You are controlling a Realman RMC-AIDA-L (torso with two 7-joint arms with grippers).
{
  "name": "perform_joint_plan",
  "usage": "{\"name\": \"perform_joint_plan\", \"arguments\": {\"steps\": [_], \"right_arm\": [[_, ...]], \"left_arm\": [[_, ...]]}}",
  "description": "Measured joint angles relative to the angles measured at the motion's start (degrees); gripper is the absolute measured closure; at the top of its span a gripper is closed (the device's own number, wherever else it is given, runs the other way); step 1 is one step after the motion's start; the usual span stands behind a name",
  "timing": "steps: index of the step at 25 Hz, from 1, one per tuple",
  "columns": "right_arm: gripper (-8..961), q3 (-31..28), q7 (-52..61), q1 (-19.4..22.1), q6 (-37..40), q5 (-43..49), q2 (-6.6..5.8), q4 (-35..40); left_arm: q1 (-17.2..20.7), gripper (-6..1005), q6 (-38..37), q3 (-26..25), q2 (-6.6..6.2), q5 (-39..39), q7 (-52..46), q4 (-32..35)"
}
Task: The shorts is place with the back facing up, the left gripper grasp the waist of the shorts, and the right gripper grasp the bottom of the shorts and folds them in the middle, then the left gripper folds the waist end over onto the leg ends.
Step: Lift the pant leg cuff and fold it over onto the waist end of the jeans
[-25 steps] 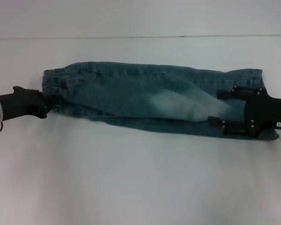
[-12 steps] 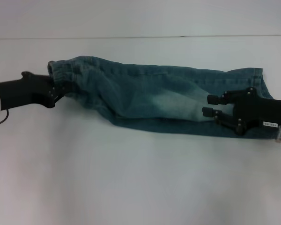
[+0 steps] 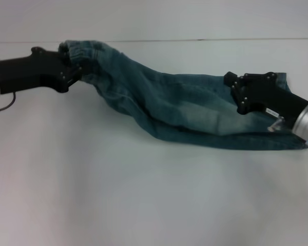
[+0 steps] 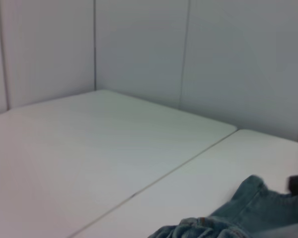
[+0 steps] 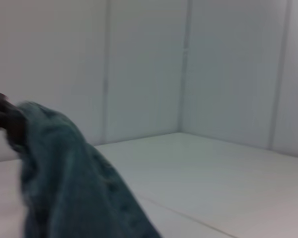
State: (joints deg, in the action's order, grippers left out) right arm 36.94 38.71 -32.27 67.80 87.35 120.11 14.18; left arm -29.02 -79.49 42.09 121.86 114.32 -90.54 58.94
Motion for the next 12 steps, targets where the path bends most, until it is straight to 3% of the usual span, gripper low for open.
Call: {"name": "perform_joint_plan", "arguments": {"steps": [4, 12], "right_arm": [[954, -0.1, -10.99, -3.15, -4.79, -9.37, 0.28, -9.29], [955, -3.6, -19.15, -7.9, -8.76, -13.1, 0.83, -16.9]], "left_arm": [[-1.86, 895, -1.99, 0.02, -0.06, -0.42, -1.06, 1.4], [-5.69, 896, -6.64, 0.04, -1.35, -1.51, -2.99, 1.62]]}}
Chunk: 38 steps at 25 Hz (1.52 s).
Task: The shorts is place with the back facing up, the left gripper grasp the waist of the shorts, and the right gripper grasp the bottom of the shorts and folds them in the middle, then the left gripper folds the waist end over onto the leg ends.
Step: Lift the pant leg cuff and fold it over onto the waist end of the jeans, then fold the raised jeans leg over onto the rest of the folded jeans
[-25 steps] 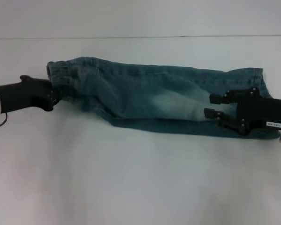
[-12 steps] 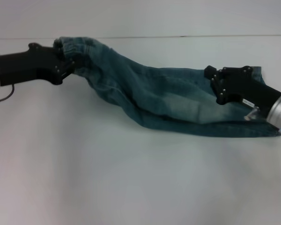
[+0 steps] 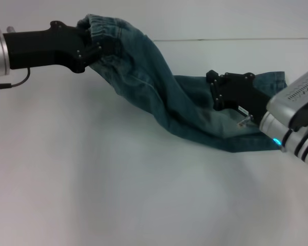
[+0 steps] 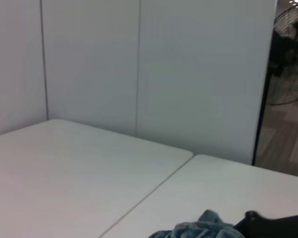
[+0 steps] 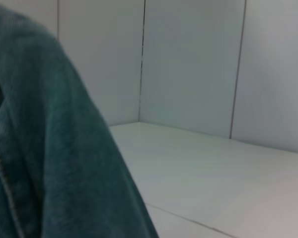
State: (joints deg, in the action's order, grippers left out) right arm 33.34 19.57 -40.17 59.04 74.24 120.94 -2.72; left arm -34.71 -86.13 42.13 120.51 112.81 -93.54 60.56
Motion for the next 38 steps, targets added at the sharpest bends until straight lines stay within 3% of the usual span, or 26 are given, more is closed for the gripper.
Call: {"name": "perform_joint_plan", "arguments": {"steps": [13, 18, 22, 28, 38], "right_arm": [[954, -0.93, -2.86, -9.07, -5.22, 2.55, 0.59, -9.36], [953, -6.22, -2.49, -11.49, -6.89, 11.3, 0.61, -13.12], [953, -14.26, -2.61, -12.61, -9.53, 21.57, 0.61, -15.56], [953, -23.92, -2.5, -11.4, -12.48, 33.56, 0.53, -16.0], [953, -30.65, -2.28, -3.8, -6.71, 34.39, -0.47, -9.99]], "left_arm": [[-2.97, 897, -1.72, 0.39, -0.25, -0.67, -0.23, 0.09], [-3.54, 897, -1.77, 0.55, -0.28, -0.6, -0.24, 0.09], [-3.89, 897, -1.77, 0.64, -0.28, -0.36, -0.25, 0.09], [-3.84, 897, -1.62, 1.29, -0.27, -0.27, -0.12, -0.31], [-2.52, 897, -1.18, 2.78, 0.95, -0.14, 0.65, -1.0]]}}
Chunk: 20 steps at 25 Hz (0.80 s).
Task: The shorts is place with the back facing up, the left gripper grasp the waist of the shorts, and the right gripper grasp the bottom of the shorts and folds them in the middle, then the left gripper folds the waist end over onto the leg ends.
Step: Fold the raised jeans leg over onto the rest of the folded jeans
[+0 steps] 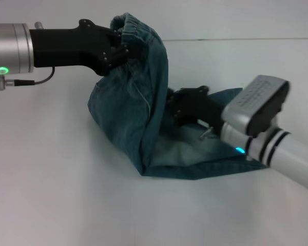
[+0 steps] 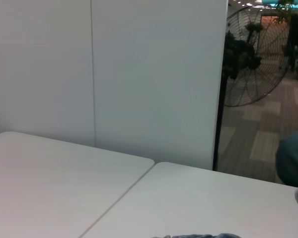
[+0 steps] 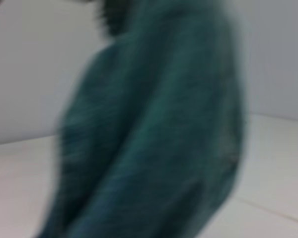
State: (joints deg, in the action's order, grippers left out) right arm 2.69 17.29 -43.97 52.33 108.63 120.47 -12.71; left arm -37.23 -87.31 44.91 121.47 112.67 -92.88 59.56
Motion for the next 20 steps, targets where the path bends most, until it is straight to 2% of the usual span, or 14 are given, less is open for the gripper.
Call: {"name": "perform_joint_plan", "arguments": {"steps": [2, 4, 7, 8, 11, 13, 20], "right_arm": [[954, -2.28, 0.27, 1.69, 2.24, 0.0, -0.1, 1.6], [954, -4.58, 1.11, 3.19, 4.7, 0.0, -0.22, 3.55], [954, -7.28, 4.21, 4.28, 7.74, 0.01, -0.43, 7.13], [954, -7.97, 5.81, 4.4, 8.73, 0.01, -0.5, 8.78], [954, -9.78, 10.97, 4.44, 11.88, 0.02, -0.69, 13.94], [954, -10.93, 14.51, 4.34, 13.5, -0.27, -0.82, 16.87], [954, -11.76, 17.05, 4.85, 15.32, -7.61, -0.92, 20.75]], "left_arm": [[0.09, 898, -0.04, 0.1, 0.5, 0.0, 0.26, -0.21], [0.17, 899, 0.03, 0.3, 1.52, 0.0, 0.99, -0.3], [0.18, 893, 0.17, 1.26, 2.1, -0.07, 1.54, -0.44], [-0.07, 889, 1.06, 4.13, 2.36, -0.82, 1.82, -1.41], [-0.31, 879, 4.2, 8.35, 2.54, -2.55, 2.02, -3.23], [-0.51, 872, 8.69, 12.34, 2.67, -3.76, 2.17, -4.79], [-2.78, 847, 23.27, 26.09, 2.96, -5.58, 2.3, -11.17]]}}
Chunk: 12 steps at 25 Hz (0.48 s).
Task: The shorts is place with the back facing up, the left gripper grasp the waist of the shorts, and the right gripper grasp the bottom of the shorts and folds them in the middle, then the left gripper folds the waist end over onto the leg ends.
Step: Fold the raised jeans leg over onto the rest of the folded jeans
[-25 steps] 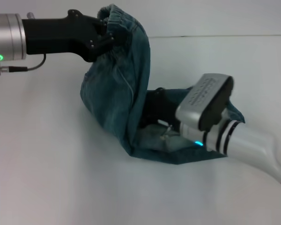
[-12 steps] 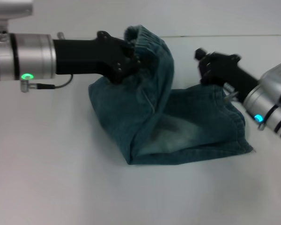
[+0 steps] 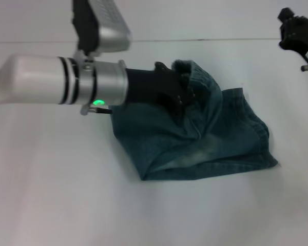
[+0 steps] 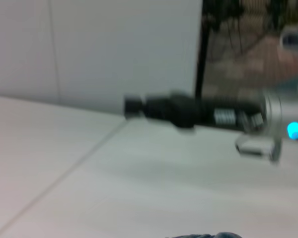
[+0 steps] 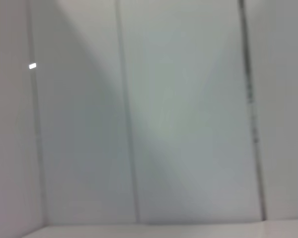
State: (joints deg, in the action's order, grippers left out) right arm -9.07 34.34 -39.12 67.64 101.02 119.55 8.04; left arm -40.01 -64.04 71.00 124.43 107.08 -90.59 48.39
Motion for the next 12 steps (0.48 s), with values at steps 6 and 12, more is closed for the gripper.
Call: {"name": "perform_joint_plan", "arguments": {"steps": [6, 12], "right_arm": [[954, 0.14, 0.71, 0.2, 0.1, -3.14, -0.11, 1.27], [953, 0.05, 0.34, 0.38, -0.15, -3.38, -0.11, 1.31]], "left_arm": [[-2.26, 826, 7.29, 9.51, 0.15, -3.34, -0.18, -3.8], [-3.65, 805, 10.55, 14.14, 0.2, -4.1, -3.22, -4.77]]}}
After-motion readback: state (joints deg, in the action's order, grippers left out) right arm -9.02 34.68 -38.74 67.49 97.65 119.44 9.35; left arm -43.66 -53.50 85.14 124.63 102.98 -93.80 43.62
